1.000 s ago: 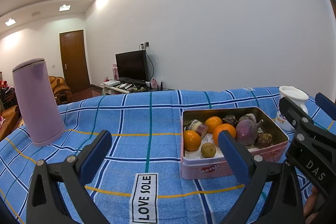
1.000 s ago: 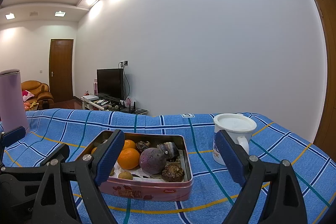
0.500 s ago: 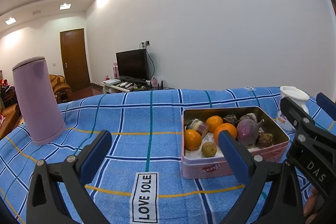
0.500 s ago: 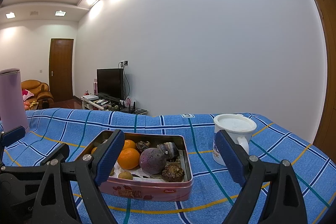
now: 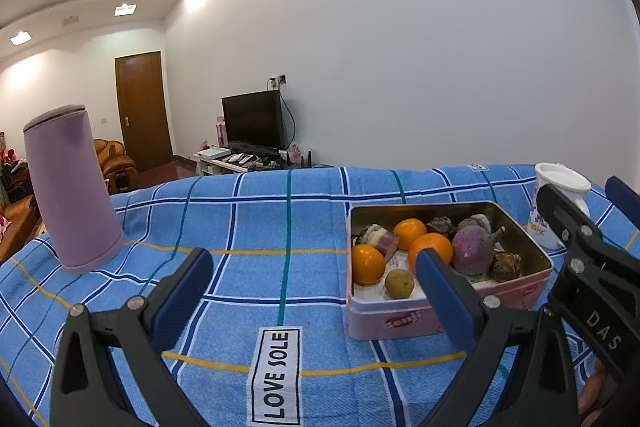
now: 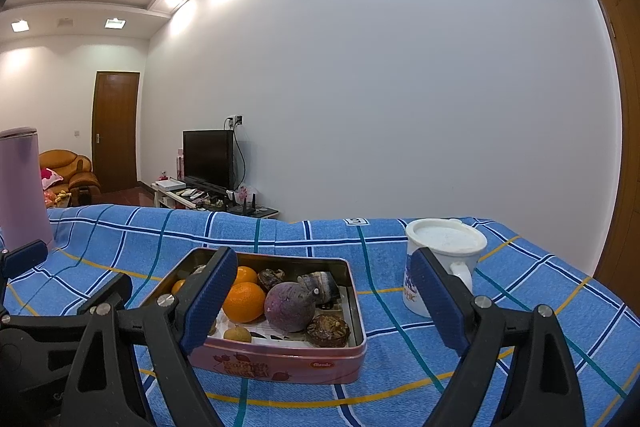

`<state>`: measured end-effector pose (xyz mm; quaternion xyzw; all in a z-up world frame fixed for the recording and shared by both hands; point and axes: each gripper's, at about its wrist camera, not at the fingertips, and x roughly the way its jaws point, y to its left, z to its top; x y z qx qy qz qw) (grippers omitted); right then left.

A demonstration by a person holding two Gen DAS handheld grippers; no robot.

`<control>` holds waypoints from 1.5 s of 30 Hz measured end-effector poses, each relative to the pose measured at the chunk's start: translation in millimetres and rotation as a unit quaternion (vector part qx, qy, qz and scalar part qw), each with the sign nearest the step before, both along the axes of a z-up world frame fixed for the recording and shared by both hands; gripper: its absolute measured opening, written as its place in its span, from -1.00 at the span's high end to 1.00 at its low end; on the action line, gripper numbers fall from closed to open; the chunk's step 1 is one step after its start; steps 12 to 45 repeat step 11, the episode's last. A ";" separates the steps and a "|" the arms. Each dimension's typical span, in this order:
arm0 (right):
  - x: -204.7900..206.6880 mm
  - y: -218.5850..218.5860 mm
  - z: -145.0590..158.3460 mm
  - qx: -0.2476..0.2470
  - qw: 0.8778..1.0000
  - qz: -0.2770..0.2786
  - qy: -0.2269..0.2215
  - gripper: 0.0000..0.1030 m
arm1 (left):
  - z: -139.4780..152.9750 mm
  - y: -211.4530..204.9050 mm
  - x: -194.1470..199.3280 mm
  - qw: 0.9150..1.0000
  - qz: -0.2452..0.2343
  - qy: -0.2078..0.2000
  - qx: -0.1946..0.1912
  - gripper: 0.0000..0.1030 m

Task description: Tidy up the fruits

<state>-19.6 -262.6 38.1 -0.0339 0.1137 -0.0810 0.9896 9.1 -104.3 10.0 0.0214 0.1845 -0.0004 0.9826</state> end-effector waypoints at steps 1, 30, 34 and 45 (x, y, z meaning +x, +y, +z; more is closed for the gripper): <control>0.0 -0.1 0.0 0.000 1.000 0.000 0.000 -0.74 | -0.2 0.1 0.3 1.000 0.000 0.001 -0.001 -1.00; 0.2 -0.4 -0.2 0.000 1.000 0.000 0.002 -0.74 | 0.1 0.2 2.6 1.000 0.001 0.004 -0.002 -1.00; 0.2 -0.4 -0.2 0.000 1.000 0.000 0.002 -0.74 | 0.1 0.2 2.6 1.000 0.001 0.004 -0.002 -1.00; 0.2 -0.4 -0.2 0.000 1.000 0.000 0.002 -0.74 | 0.1 0.2 2.6 1.000 0.001 0.004 -0.002 -1.00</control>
